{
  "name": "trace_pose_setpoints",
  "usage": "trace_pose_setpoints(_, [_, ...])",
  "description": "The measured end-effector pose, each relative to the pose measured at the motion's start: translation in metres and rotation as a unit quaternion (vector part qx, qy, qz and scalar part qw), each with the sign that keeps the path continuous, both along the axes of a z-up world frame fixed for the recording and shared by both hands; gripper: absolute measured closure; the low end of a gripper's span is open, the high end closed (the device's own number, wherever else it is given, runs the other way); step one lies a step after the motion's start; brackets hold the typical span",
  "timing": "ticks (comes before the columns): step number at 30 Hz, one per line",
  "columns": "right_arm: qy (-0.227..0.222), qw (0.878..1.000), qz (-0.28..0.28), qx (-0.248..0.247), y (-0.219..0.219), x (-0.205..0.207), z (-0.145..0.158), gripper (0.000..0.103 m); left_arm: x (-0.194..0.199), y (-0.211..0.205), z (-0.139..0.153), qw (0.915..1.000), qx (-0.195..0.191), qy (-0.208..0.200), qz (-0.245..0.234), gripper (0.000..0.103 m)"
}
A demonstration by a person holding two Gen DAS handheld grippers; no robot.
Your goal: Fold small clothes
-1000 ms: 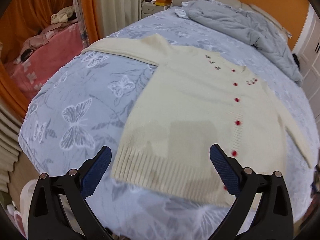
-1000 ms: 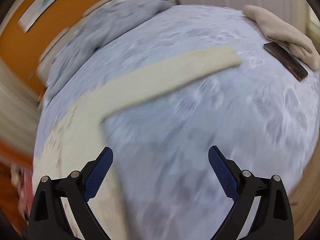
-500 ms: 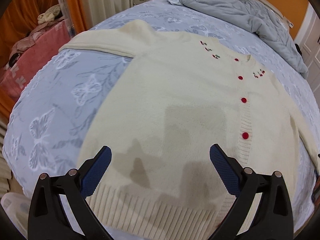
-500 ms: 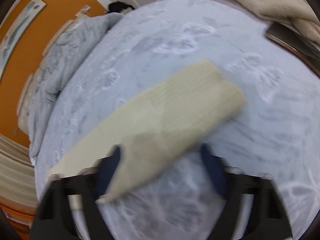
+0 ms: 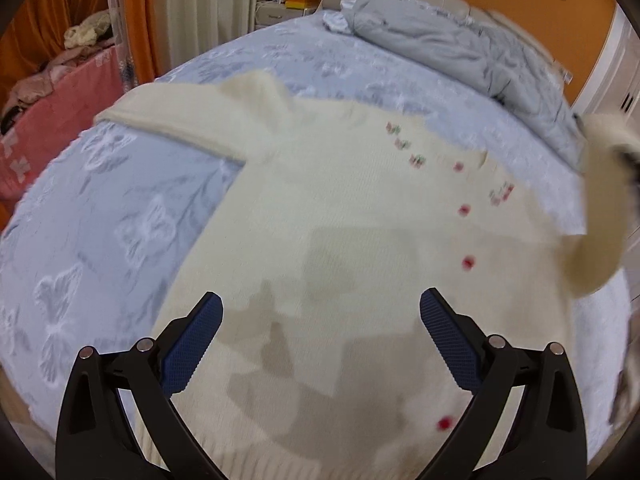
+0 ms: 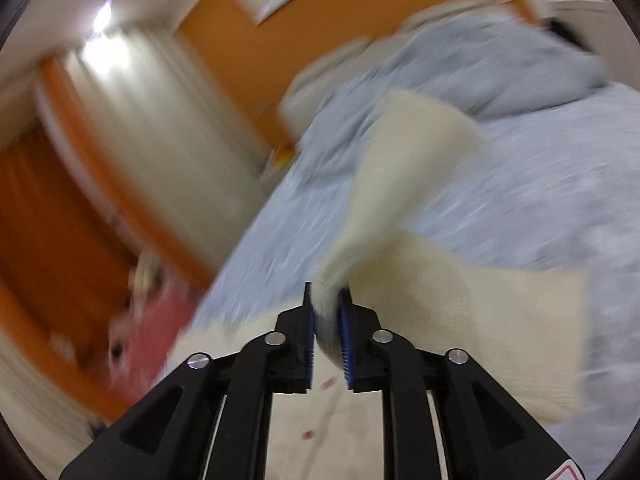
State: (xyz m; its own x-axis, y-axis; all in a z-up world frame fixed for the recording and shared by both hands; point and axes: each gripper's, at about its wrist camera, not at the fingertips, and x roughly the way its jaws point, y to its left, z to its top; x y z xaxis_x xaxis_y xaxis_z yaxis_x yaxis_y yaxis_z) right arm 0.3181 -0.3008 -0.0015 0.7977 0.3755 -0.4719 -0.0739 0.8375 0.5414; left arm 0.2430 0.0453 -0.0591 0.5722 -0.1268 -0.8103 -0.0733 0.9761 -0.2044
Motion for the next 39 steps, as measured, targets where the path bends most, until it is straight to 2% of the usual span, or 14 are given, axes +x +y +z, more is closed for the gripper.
trace_pose_setpoints(5, [0.084,0.992,0.067,-0.058,0.081,0.024,-0.080,0.074,0.048,0.001,-0.002,0.9958,-0.089,0.018,-0.003,0.005])
trace_pose_setpoints(11, [0.099,0.992,-0.072,-0.042,-0.010,-0.047,-0.094,0.043,0.121,-0.021,-0.034,0.9894,-0.136,0.051,0.001,0.005])
trace_pose_setpoints(17, [0.161,0.968,-0.174,-0.084,-0.074,-0.072,-0.126,0.037,0.172,-0.033,-0.074,0.9700,-0.209,0.095,0.080,0.008])
trace_pose_setpoints(19, [0.175,0.968,-0.164,-0.076,-0.080,-0.062,-0.145,0.037,0.176,-0.039,-0.071,0.9759,-0.183,0.080,0.089,0.035])
trace_pose_setpoints(20, [0.177,0.969,-0.159,-0.070,-0.078,-0.060,-0.149,0.037,0.182,-0.049,-0.066,0.9808,-0.174,0.070,0.054,0.092])
trace_pose_setpoints(21, [0.177,0.970,-0.156,-0.061,-0.078,-0.057,-0.152,0.036,0.187,-0.055,-0.065,0.9808,-0.177,0.077,0.023,0.103])
trace_pose_setpoints(25, [0.143,0.972,-0.176,-0.055,-0.068,-0.060,-0.134,0.036,0.171,-0.047,-0.015,0.9889,-0.145,-0.025,0.014,0.103])
trace_pose_setpoints(27, [0.125,0.973,-0.187,-0.058,-0.069,-0.065,-0.123,0.036,0.164,-0.032,-0.008,0.9891,-0.139,-0.041,0.025,0.103])
trace_pose_setpoints(29, [0.100,0.972,-0.197,-0.081,-0.065,-0.072,-0.110,0.035,0.162,-0.016,-0.020,0.9903,-0.130,-0.024,0.041,0.103])
trace_pose_setpoints(32, [0.097,0.974,-0.184,-0.087,-0.060,-0.075,-0.103,0.035,0.163,-0.006,-0.050,0.9821,-0.181,0.025,0.044,0.100])
trace_pose_setpoints(34, [0.099,0.977,-0.169,-0.082,-0.054,-0.075,-0.103,0.035,0.167,-0.009,-0.058,0.9745,-0.217,0.044,0.040,0.077])
trace_pose_setpoints(35, [0.100,0.978,-0.163,-0.085,-0.051,-0.076,-0.102,0.035,0.169,-0.016,-0.060,0.9729,-0.223,0.048,0.038,0.046])
trace_pose_setpoints(36, [0.102,0.978,-0.156,-0.092,-0.047,-0.075,-0.103,0.034,0.174,-0.026,-0.061,0.9739,-0.218,0.049,0.043,0.031])
trace_pose_setpoints(39, [0.107,0.979,-0.148,-0.091,-0.040,-0.078,-0.106,0.034,0.191,-0.049,-0.066,0.9739,-0.217,0.051,0.041,0.029])
